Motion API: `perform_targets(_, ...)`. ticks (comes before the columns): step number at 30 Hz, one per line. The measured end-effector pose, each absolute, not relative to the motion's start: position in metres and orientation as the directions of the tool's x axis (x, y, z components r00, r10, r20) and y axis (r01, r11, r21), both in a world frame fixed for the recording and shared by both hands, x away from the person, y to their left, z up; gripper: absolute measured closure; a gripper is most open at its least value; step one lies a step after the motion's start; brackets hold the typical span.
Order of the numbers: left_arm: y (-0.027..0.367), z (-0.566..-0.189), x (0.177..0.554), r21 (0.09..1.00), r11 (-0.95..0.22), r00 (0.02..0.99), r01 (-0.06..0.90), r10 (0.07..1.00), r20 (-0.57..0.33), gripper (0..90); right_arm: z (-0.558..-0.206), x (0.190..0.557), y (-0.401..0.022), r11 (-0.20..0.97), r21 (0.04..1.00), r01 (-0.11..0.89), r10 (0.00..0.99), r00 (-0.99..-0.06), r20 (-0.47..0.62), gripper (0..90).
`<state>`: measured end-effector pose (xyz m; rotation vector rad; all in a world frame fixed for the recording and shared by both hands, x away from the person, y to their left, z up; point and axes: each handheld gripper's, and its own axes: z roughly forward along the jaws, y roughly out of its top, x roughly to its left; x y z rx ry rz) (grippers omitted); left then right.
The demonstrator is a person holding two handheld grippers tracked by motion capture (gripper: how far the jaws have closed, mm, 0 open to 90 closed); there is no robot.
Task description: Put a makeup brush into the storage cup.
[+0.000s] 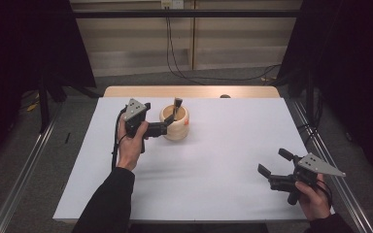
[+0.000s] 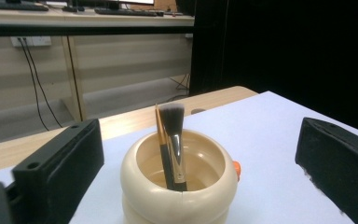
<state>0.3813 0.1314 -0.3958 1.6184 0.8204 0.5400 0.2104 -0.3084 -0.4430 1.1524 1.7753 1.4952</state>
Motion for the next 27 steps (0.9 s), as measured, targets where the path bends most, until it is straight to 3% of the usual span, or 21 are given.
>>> perform_targets(11, 0.142, -0.387, 0.356, 0.977, -0.04, 0.647, 0.21, 0.754, -0.108, 1.6, -0.443, 0.21, -0.308, 0.017, 0.966, 0.26, 0.866, -0.487, 0.116, 0.8)
perform_targets(15, 0.149, -0.389, 0.344, 0.982, -0.067, 0.655, 0.179, 0.752, -0.068, 0.9, -0.443, 0.21, -0.309, 0.016, 0.965, 0.261, 0.862, -0.493, 0.119, 1.0)
perform_targets(17, 0.151, -0.391, 0.338, 0.98, -0.038, 0.65, 0.196, 0.753, -0.1, 0.9, -0.443, 0.21, -0.309, 0.016, 0.964, 0.264, 0.863, -0.491, 0.12, 1.0)
perform_targets(24, 0.162, -0.392, 0.322, 0.981, -0.09, 0.663, 0.171, 0.747, -0.047, 0.8, -0.442, 0.209, -0.309, 0.006, 0.965, 0.262, 0.868, -0.481, 0.125, 1.0)
perform_targets(27, 0.167, -0.394, 0.314, 0.983, -0.045, 0.657, 0.176, 0.75, -0.083, 0.4, -0.442, 0.209, -0.311, 0.01, 0.966, 0.257, 0.869, -0.481, 0.119, 0.9)
